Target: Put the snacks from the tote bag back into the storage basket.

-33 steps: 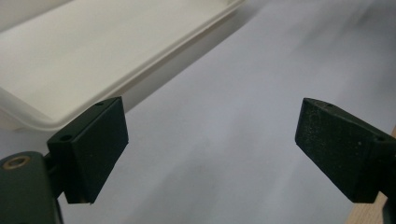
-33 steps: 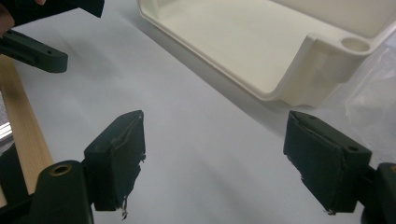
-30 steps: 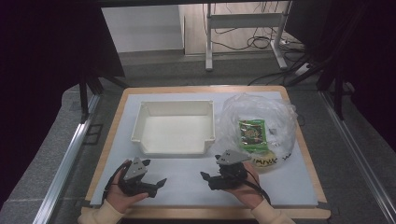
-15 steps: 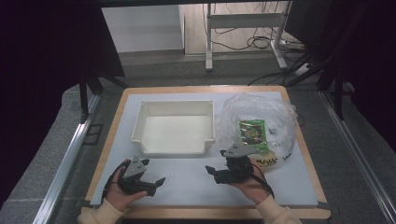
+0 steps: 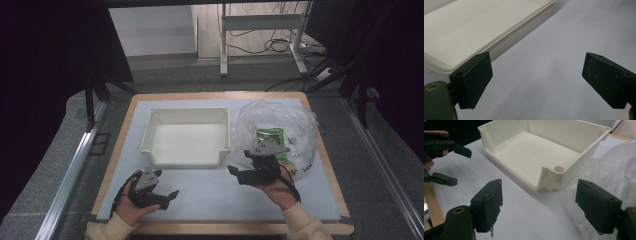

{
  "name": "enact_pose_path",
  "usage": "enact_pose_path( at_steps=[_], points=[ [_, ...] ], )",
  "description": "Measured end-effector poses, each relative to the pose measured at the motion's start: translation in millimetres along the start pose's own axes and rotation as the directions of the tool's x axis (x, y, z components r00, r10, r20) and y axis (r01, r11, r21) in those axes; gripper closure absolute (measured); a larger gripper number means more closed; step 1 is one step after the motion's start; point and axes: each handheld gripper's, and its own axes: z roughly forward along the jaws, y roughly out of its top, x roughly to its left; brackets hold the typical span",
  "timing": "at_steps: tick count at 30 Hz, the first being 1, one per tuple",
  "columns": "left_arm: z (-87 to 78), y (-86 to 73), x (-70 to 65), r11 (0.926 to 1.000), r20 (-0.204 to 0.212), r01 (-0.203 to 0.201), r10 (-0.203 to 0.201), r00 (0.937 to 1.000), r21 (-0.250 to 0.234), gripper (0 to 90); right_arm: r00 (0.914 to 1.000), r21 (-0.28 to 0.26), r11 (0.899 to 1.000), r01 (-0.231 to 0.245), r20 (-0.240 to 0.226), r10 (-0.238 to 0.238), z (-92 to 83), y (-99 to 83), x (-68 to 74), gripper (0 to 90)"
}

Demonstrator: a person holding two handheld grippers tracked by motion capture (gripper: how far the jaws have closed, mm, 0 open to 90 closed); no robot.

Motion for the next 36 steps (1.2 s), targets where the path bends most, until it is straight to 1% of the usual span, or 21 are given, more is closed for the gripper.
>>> enact_pose_path(
  at_steps=[3,4,9,12,14,19,22,24,28,31,36],
  points=[
    [-0.4,-0.5,-1.0,1.0000,-0.005,-0.003,0.003,1.0000,0.000,9.3,1.0000,0.001,1.000,0.002,0.006,-0.002,-3.3,0.9,-2.6,22.3],
    [-0.6,0.0,-1.5,1.0000,-0.008,-0.002,0.002,1.0000,-0.002,9.3,0.9999,-0.004,1.000,0.002,0.010,-0.002,-6.3,2.2,-5.2,22.4],
    [0.1,-0.1,-1.4,1.0000,-0.012,0.000,0.000,0.9999,-0.001,9.3,0.9998,-0.016,1.000,0.005,0.020,-0.005,-12.1,6.0,-9.3,22.7],
    [1.0,-1.3,0.3,1.0000,-0.012,0.001,-0.001,0.9999,0.007,9.3,0.9992,-0.023,1.000,0.000,0.039,0.001,-17.9,10.7,-14.0,22.7],
    [0.4,-1.6,0.4,1.0000,-0.011,0.002,-0.002,0.9999,0.003,9.3,0.9988,-0.022,1.000,-0.001,0.049,0.002,-20.1,13.7,-15.0,22.7],
    [-0.2,-1.5,-0.4,1.0000,-0.012,-0.001,0.001,0.9999,0.000,9.3,0.9987,-0.021,1.000,-0.009,0.050,0.010,-23.2,19.5,-17.9,22.7],
    [0.1,-1.1,-1.2,1.0000,-0.015,-0.003,0.003,0.9999,0.001,9.3,0.9978,-0.031,1.000,0.000,0.066,0.002,-27.5,21.5,-19.7,22.7],
    [0.4,-1.3,-1.0,1.0000,-0.018,-0.003,0.003,0.9998,0.002,9.3,0.9977,-0.035,0.999,0.001,0.068,0.002,-29.6,22.6,-21.3,22.7],
    [-0.1,-2.9,-0.7,1.0000,-0.020,-0.002,0.002,0.9998,0.008,9.2,0.9973,-0.043,0.999,0.004,0.074,-0.001,-31.3,25.9,-25.4,22.7],
    [-1.4,-4.0,-0.9,1.0000,-0.025,-0.001,0.001,0.9997,0.006,9.3,0.9970,-0.039,0.999,0.010,0.077,-0.007,-30.6,27.7,-28.7,22.7],
    [-4.1,-4.6,-2.4,1.0000,-0.033,0.000,0.000,0.9994,0.001,9.3,0.9964,-0.035,0.999,-0.003,0.085,0.006,-29.1,29.7,-35.3,22.7]
  ],
)
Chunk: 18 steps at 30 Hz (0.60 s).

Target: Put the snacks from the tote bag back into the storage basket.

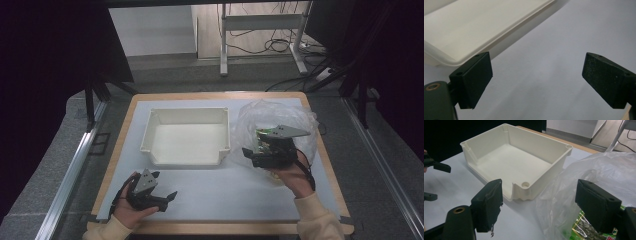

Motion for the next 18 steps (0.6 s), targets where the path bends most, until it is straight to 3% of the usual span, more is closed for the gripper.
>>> enact_pose_path(
  at_steps=[18],
  points=[
    [-0.4,0.0,-0.9,0.9999,0.004,-0.012,0.012,0.9999,0.002,9.3,0.9963,-0.014,0.998,-0.062,0.059,0.063,2.0,2.3,-36.4,22.7]
  ],
)
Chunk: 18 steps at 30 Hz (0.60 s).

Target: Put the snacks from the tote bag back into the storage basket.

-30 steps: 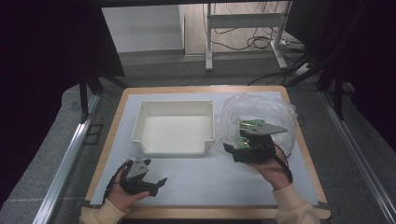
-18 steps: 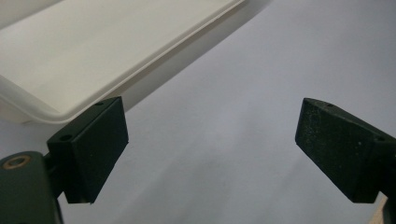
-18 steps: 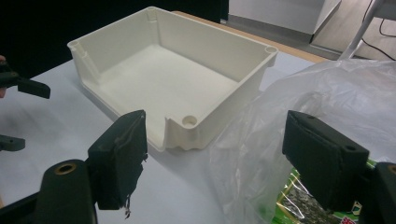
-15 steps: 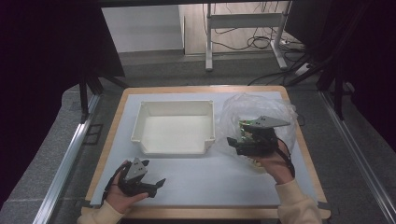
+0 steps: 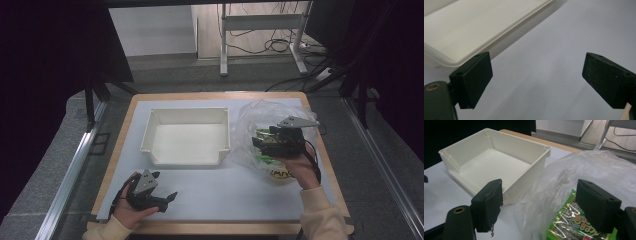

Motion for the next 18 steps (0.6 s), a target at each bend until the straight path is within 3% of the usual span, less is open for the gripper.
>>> enact_pose_path(
  at_steps=[18],
  points=[
    [0.1,-0.9,0.9,1.0000,0.000,-0.001,0.001,1.0000,0.006,9.4,0.9990,0.000,1.000,-0.023,0.039,0.023,7.0,6.2,-25.6,22.7]
  ],
)
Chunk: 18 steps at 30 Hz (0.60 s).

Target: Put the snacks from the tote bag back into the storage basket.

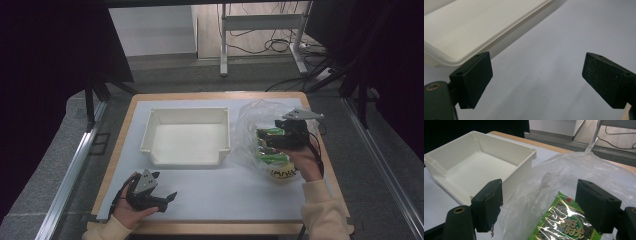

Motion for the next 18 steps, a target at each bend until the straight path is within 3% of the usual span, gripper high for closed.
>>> enact_pose_path(
  at_steps=[9,18],
  points=[
    [0.4,-0.5,-0.4,1.0000,-0.001,0.000,0.000,1.0000,0.001,9.4,0.9990,0.027,1.000,-0.009,0.044,0.008,7.2,-1.4,-19.1,22.5],
    [0.2,-1.5,0.3,0.9999,-0.009,0.013,-0.013,0.9999,0.006,9.4,0.9959,0.057,0.997,-0.057,0.073,0.053,14.6,-8.1,-37.5,22.5]
  ],
)
